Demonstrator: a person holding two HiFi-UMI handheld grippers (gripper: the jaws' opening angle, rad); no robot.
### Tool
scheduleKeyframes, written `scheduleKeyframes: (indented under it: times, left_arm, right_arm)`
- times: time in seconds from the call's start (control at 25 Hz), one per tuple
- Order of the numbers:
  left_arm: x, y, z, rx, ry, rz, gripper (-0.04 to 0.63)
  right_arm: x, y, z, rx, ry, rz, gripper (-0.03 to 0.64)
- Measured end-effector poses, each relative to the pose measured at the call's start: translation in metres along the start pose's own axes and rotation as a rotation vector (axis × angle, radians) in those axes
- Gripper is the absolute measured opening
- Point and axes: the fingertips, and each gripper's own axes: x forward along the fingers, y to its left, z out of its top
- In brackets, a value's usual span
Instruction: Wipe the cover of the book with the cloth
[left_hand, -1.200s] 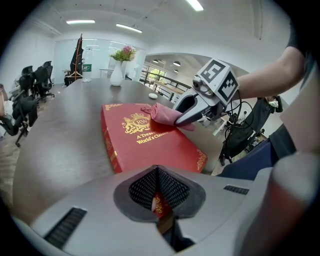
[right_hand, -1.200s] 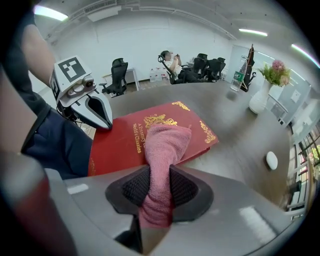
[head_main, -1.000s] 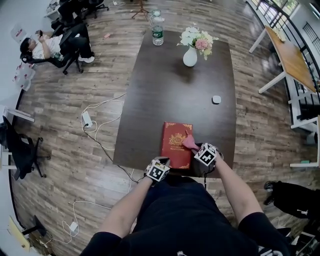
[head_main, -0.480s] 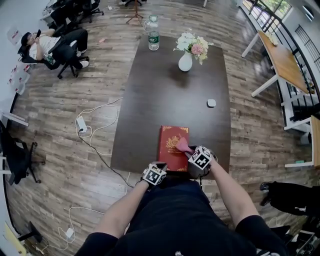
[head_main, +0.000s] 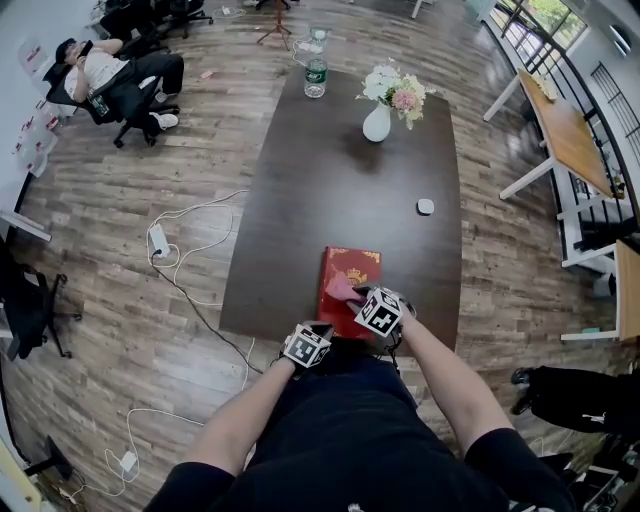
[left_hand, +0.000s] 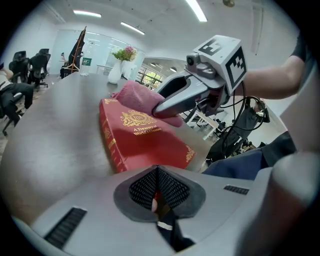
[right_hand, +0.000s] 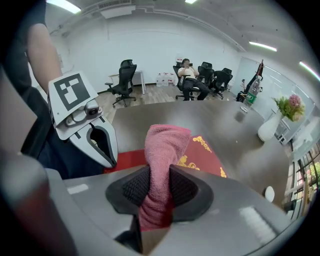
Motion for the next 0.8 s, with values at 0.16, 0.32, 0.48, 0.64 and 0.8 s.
scheduleKeyframes:
  times: [0.16,0.32,0.48,0.64,0.8]
  left_arm:
    - [0.000,0.001,-0.002,-0.006,-0.013,-0.020,-0.005]
    - [0.001,0.000,0.000,-0.004,-0.012,-0.032,-0.005]
    - [0.001,-0.004,0.000,-0.012,-0.013,-0.049,-0.005]
    - [0.000,-0.007,0.000,-0.011,-0.015,-0.041,-0.005]
    - [0.000,-0.005,0.000,-0.002,-0.015,-0.037,-0.005]
  right_arm:
    - [0.010,0.016,0.016,-0.042,-0.001,0.023,0.112]
    - [0.018,0.022,0.024,-0.065,0.004,0.039,0.112]
    - [0.027,0.027,0.029,-0.084,0.006,0.065,0.112]
    - [0.040,0.035,0.034,-0.097,0.006,0.095,0.112]
    - [0.053,0.039,0.046,-0.112,-0.007,0.115,0.112]
